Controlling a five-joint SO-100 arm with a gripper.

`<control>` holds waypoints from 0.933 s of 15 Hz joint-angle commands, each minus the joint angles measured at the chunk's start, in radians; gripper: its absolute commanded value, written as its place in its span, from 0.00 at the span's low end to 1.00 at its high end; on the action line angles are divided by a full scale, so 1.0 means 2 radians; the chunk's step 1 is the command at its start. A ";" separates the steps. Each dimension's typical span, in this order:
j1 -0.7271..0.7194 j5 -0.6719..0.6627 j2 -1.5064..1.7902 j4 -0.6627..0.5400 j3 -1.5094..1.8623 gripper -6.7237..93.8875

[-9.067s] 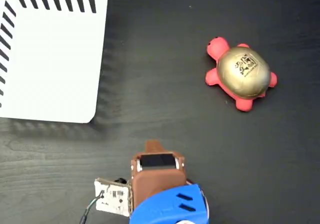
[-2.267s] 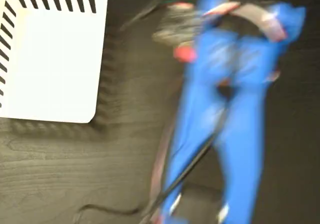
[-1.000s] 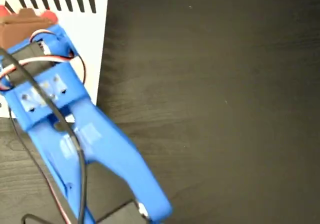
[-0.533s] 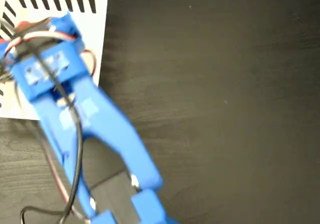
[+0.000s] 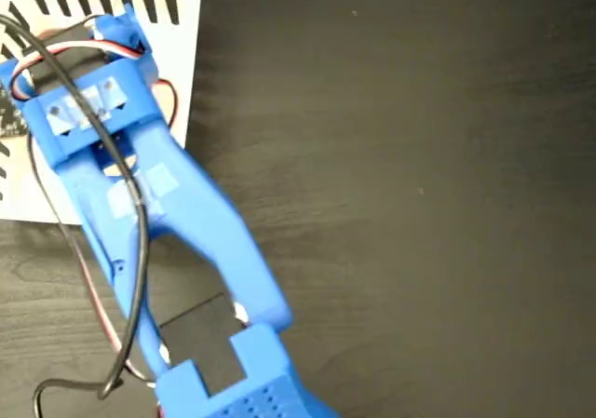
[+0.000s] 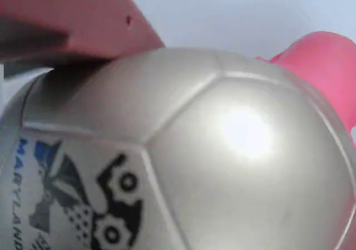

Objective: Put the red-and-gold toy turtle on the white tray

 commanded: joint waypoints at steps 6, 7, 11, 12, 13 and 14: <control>-0.010 0.009 0.024 0.040 -0.035 0.66; -0.010 0.007 0.025 0.042 -0.035 0.68; -0.011 0.004 0.025 0.044 -0.034 0.68; -0.009 0.002 0.031 0.044 -0.034 0.68; -0.006 0.003 0.044 0.046 -0.035 0.68; -0.001 0.005 0.073 0.047 -0.034 0.65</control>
